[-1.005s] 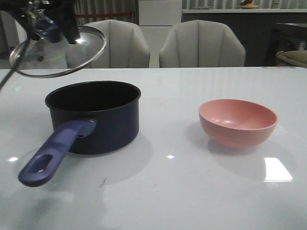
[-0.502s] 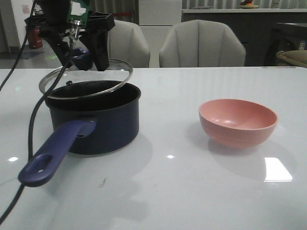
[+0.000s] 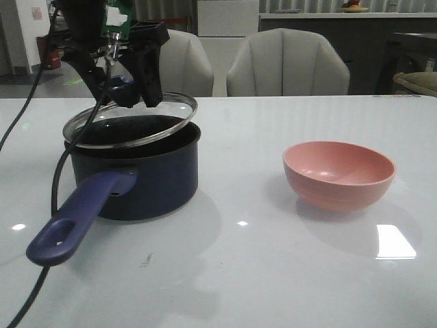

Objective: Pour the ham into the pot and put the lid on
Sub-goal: 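Carry the glass lid with the left gripper over the saucepan and lower it, then seat the lid on the saucepan, open the left gripper and lift away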

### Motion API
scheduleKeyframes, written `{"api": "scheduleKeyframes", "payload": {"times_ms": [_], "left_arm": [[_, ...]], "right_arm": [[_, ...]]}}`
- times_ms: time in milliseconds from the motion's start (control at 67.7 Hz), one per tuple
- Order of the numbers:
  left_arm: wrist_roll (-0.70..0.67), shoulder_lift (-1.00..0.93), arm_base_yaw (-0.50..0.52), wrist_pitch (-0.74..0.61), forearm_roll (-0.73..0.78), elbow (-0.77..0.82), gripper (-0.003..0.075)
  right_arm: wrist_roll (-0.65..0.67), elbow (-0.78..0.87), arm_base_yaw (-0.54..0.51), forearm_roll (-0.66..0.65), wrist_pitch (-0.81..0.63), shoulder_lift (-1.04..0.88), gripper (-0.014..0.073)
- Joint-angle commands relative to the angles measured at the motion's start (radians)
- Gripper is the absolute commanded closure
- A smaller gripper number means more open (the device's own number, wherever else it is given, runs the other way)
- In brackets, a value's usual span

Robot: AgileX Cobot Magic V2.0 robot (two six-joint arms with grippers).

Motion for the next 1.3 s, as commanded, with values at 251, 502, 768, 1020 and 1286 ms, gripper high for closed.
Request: {"api": "scheduleKeyframes", "payload": {"times_ms": [251,502,768,1020,1286], "left_arm": [[0.003,-0.012,-0.009,-0.03,-0.017,-0.037,0.0409],[0.003,-0.01,-0.009,-0.024,0.015,-0.037,0.02],[0.003,-0.01,-0.013,0.021,0.055,-0.037,0.0201],[0.003,-0.01,-0.045,0.053,0.139,-0.045,0.02],[0.003,-0.01,-0.054,0.049,0.148,-0.048,0.0197]], "right_arm": [[-0.013,-0.025,0.001,0.007,-0.076,0.008,0.0446],[-0.013,-0.025,0.001,0.007,-0.076,0.008,0.0446],[-0.013,-0.025,0.001,0.007,-0.076,0.008,0.0446],[-0.013,-0.025,0.001,0.007,-0.076,0.008,0.0446],[-0.013,-0.025,0.001,0.007,-0.076,0.008,0.0446]]}}
